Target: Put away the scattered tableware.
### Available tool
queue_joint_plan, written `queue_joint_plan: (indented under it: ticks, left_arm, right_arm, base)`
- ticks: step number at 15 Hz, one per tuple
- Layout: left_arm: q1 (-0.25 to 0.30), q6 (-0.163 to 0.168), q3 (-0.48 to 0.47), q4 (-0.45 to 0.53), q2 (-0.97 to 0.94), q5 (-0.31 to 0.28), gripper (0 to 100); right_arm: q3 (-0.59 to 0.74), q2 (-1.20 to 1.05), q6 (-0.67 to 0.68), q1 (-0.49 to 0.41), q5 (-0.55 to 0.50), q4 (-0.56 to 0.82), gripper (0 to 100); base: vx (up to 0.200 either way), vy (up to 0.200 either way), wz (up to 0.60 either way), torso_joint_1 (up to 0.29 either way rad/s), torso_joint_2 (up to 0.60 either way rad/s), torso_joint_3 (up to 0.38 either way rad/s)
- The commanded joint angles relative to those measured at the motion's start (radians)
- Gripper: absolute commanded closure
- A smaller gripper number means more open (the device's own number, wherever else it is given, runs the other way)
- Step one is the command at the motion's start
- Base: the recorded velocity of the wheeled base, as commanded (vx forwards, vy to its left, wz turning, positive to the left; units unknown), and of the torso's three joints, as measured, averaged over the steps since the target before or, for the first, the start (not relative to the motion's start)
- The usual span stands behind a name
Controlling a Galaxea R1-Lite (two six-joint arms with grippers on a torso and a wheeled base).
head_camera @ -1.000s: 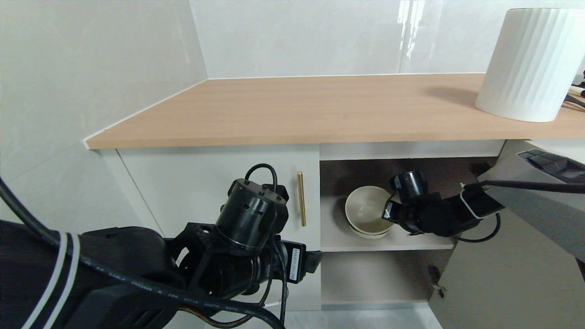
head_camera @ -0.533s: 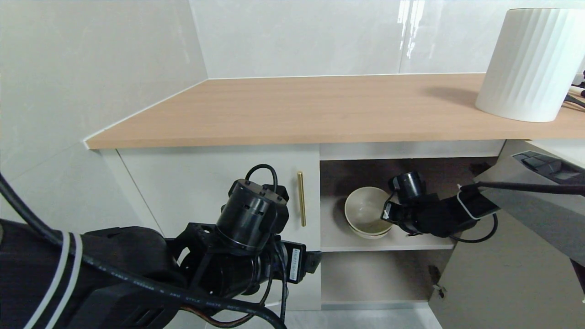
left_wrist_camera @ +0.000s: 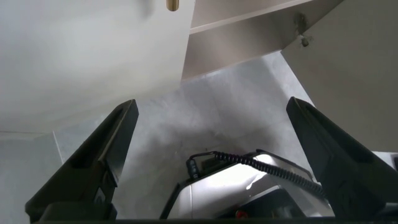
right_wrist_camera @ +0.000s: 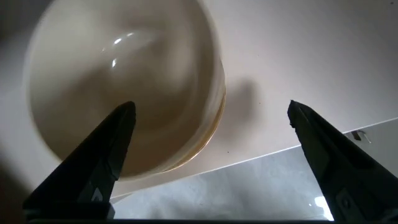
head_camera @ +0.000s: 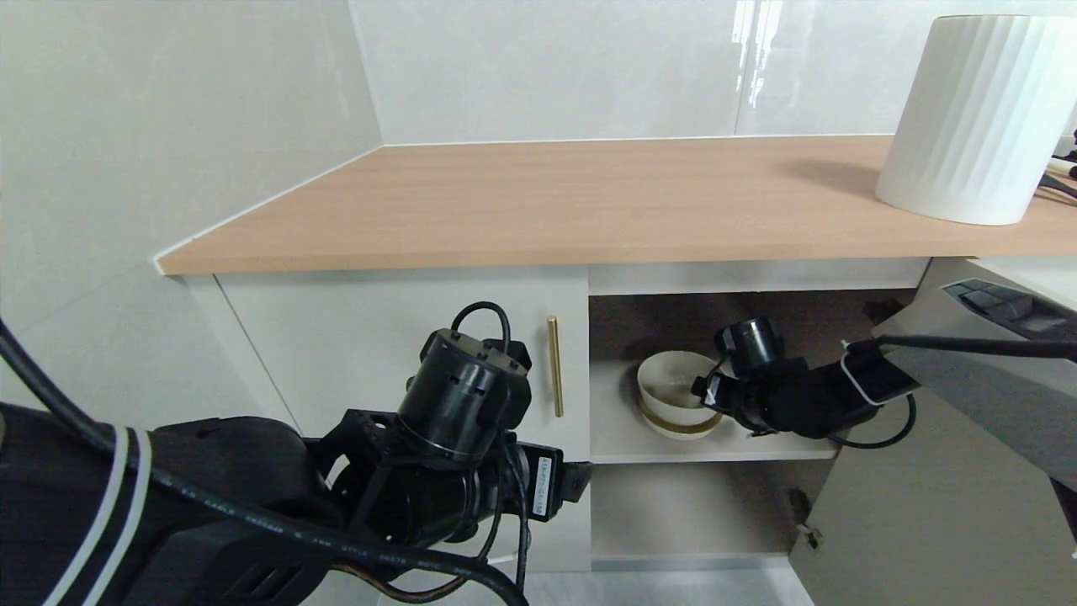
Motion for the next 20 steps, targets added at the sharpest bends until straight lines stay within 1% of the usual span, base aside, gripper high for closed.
queue_joint_plan:
  ticks: [1,3,4,5,6,8,10,11,13,14,16,17,20]
  left_arm:
    - [0.002,-0.001,-0.003,-0.001,0.001,0.001,0]
    - [0.000,0.022,0.002,-0.001,-0.003,-0.001,0]
    - [0.000,0.071,0.019,-0.001,-0.013,-0.001,0]
    - [0.002,0.088,0.030,-0.001,-0.028,-0.001,0]
    - [0.002,0.094,0.039,-0.001,-0.042,-0.001,0]
    - [0.000,0.095,0.051,0.001,-0.088,-0.001,0]
    - [0.009,0.094,0.066,0.001,-0.135,0.001,0]
    - [0.011,0.094,0.086,-0.001,-0.158,0.001,0]
    - [0.009,0.095,0.157,-0.002,-0.218,-0.001,0]
    - [0.011,0.094,0.174,-0.004,-0.243,-0.001,0]
    - [0.011,0.095,0.175,-0.005,-0.263,0.001,0]
    - [0.011,0.095,0.174,-0.005,-0.261,0.001,0]
    - [0.011,0.095,0.171,-0.007,-0.243,0.001,0]
  right_arm:
    - [0.005,-0.025,0.001,0.005,0.000,0.005,0]
    - [0.040,-0.073,-0.007,0.011,0.000,0.008,0]
    - [0.099,-0.142,-0.030,0.045,0.002,0.011,0]
    - [0.160,-0.214,-0.067,0.068,0.002,0.032,0]
    - [0.204,-0.280,-0.088,0.085,0.009,0.051,0]
    - [0.255,-0.443,-0.113,0.130,0.046,0.127,0]
    - [0.298,-0.593,-0.108,0.162,0.046,0.273,0]
    - [0.332,-0.636,-0.105,0.171,0.048,0.308,0]
    - [0.444,-0.720,-0.104,0.222,0.072,0.322,0]
    - [0.490,-0.754,-0.102,0.257,0.071,0.322,0]
    - [0.533,-0.771,-0.085,0.298,0.066,0.322,0]
    - [0.547,-0.774,-0.085,0.300,0.063,0.322,0]
    - [0.553,-0.771,-0.088,0.300,0.063,0.322,0]
  base:
    - [0.000,0.000,0.00,0.000,0.00,0.000]
    - [0.000,0.000,0.00,0.000,0.00,0.000]
    - [0.000,0.000,0.00,0.000,0.00,0.000]
    - [0.000,0.000,0.00,0.000,0.00,0.000]
    - [0.000,0.000,0.00,0.000,0.00,0.000]
    - [0.000,0.000,0.00,0.000,0.00,0.000]
    - [0.000,0.000,0.00,0.000,0.00,0.000]
    - [0.000,0.000,0.00,0.000,0.00,0.000]
    - [0.000,0.000,0.00,0.000,0.00,0.000]
    - [0.000,0.000,0.00,0.000,0.00,0.000]
    - [0.000,0.000,0.00,0.000,0.00,0.000]
    - [0.000,0.000,0.00,0.000,0.00,0.000]
    - [-0.200,0.000,0.00,0.002,0.00,-0.001]
